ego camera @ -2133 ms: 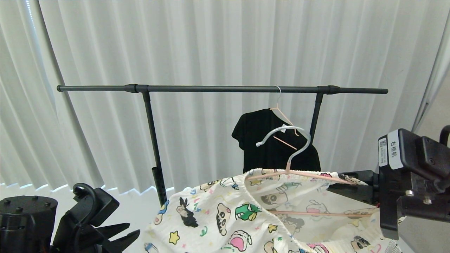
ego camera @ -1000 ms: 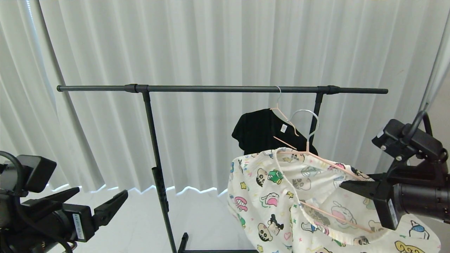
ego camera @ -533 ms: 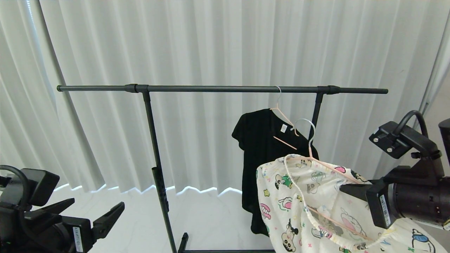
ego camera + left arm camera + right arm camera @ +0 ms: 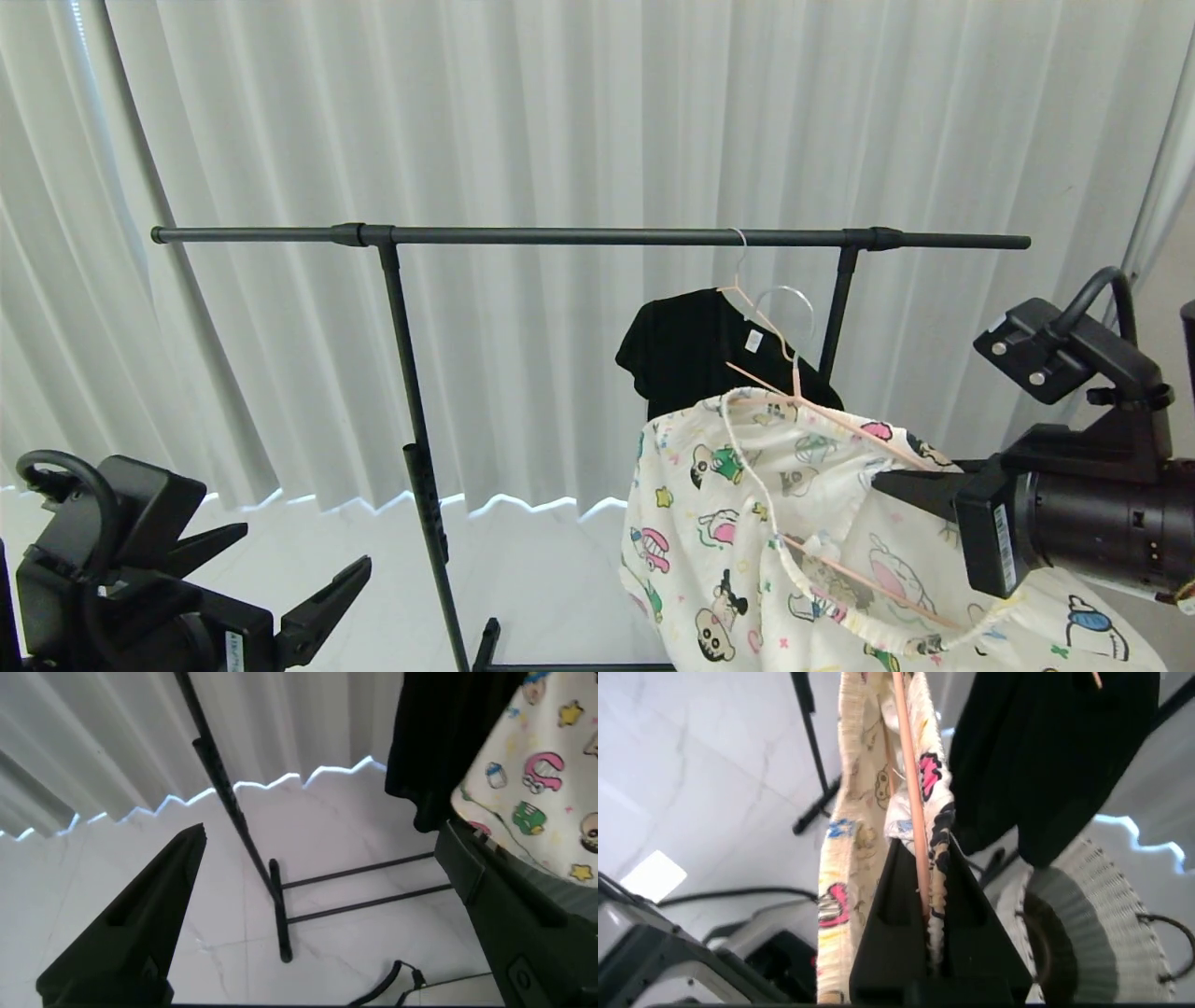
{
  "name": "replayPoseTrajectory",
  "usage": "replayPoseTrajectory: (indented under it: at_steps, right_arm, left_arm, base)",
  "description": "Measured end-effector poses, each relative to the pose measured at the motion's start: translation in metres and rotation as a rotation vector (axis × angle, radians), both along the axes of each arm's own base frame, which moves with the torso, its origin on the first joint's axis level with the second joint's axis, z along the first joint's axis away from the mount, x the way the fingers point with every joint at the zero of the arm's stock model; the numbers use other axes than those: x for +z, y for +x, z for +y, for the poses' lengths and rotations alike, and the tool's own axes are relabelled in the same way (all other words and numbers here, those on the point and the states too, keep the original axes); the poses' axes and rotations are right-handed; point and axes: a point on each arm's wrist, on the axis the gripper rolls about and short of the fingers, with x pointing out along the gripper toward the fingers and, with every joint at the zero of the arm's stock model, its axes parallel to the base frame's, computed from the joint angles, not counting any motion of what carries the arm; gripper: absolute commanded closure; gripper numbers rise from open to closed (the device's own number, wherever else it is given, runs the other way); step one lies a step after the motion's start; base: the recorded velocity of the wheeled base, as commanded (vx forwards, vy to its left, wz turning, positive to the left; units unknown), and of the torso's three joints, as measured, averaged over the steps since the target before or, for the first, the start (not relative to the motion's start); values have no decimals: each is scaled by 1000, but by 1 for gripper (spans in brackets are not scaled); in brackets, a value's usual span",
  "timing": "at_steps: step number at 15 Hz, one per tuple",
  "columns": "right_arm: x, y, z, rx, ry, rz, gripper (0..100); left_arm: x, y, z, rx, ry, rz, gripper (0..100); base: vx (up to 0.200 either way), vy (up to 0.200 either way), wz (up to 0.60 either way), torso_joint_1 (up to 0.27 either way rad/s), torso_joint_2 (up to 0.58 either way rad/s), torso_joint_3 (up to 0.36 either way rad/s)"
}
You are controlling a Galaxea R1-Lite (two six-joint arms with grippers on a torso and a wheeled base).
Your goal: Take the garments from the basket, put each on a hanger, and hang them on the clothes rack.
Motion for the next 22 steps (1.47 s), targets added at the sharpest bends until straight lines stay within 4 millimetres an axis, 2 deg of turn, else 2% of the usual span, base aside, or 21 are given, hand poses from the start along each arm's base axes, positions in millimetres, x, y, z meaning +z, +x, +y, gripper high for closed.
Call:
replayPoseTrajectory:
  at_steps: [6, 8, 13, 16, 18, 20, 22]
  right_arm:
    - [0, 10, 18, 17, 43, -34, 100]
    - [0, 12, 28, 42, 53, -42, 100]
    - [-3, 7, 52, 129, 47, -62, 100]
    - [-6, 7, 58, 158, 18, -85, 100]
    - [-5, 5, 60, 169, 17, -89, 100]
    - [-4, 3, 61, 170, 17, -95, 100]
    - [-2, -1, 62, 184, 21, -100, 100]
  left_arm:
    - [3, -1, -7, -55, -3, -7, 0]
    - [8, -2, -15, -118, -13, -22, 0]
    - [43, 3, -60, -369, -84, -87, 0]
    - [55, 17, -87, -433, -98, -80, 0]
    - [65, 29, -109, -426, -211, -57, 0]
    - [68, 42, -131, -400, -290, -20, 0]
    - [59, 56, -148, -373, -276, 12, 0]
  base:
    - [0, 0, 0, 0, 0, 0]
    - [0, 0, 0, 0, 0, 0]
    - [0, 0, 0, 0, 0, 0]
    - [0, 0, 0, 0, 0, 0]
    - [0, 0, 0, 0, 0, 0]
    - [0, 0, 0, 0, 0, 0]
    - [0, 0, 0, 0, 0, 0]
